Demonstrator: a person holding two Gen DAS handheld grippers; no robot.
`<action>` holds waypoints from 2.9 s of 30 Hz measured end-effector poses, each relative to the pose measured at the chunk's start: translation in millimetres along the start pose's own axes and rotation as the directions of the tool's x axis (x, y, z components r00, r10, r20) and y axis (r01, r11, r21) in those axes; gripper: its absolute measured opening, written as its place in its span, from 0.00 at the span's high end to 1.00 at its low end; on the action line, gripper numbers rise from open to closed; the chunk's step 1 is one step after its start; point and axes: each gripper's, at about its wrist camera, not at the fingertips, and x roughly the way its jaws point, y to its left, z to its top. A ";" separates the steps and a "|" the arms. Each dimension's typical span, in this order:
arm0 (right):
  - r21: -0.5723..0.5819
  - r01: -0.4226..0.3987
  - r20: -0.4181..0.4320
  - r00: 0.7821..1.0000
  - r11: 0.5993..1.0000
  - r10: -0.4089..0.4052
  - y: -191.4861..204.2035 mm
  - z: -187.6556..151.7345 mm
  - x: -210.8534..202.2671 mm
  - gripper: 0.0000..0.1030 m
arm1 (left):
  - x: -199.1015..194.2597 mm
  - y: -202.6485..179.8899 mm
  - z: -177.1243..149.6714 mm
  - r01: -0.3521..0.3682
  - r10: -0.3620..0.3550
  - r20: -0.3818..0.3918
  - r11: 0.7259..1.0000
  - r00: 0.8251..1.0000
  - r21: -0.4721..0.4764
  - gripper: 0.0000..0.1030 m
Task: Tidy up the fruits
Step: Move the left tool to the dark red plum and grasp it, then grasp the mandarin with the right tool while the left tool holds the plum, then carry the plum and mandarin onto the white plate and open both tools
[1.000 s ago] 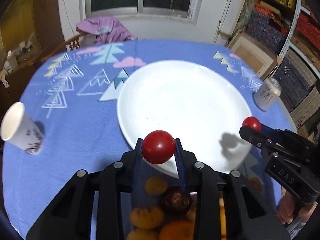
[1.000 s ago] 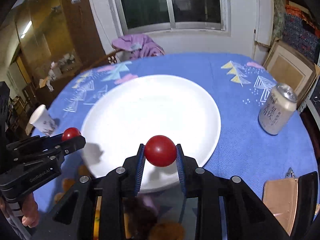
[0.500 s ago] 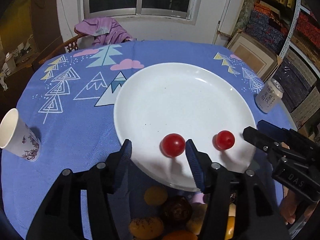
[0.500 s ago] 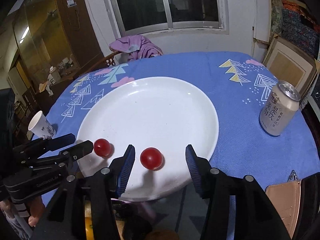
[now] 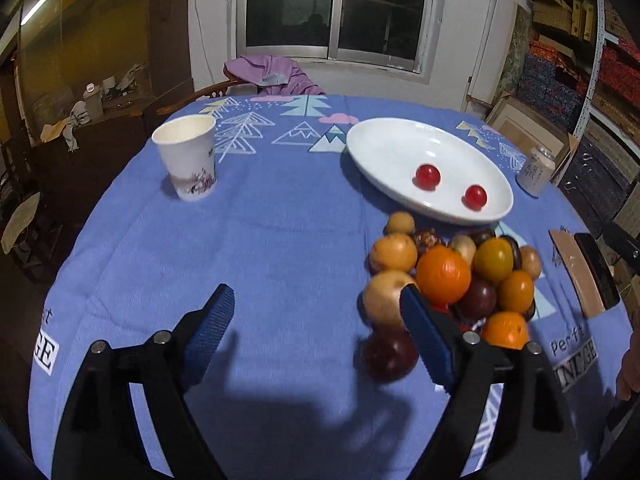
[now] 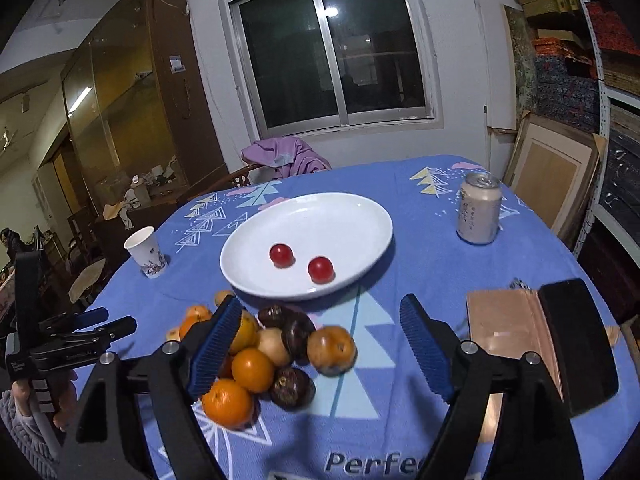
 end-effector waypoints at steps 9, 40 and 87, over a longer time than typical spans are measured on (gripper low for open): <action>-0.047 0.019 -0.039 0.999 0.999 -0.021 9.6 -24.4 5.5 0.19 | 6.3 -25.7 -32.5 -0.022 0.022 0.001 0.993 1.000 0.113 0.20; -0.091 0.014 -0.065 0.998 0.996 -0.020 21.8 -31.4 13.3 0.16 | 41.7 -56.7 -28.7 0.160 -0.139 -0.116 0.967 0.983 0.198 0.64; -0.082 -0.111 -0.182 0.979 0.990 0.094 48.5 -16.3 25.7 0.54 | 9.5 -28.1 3.3 0.098 -0.096 -0.029 0.992 0.995 0.080 0.65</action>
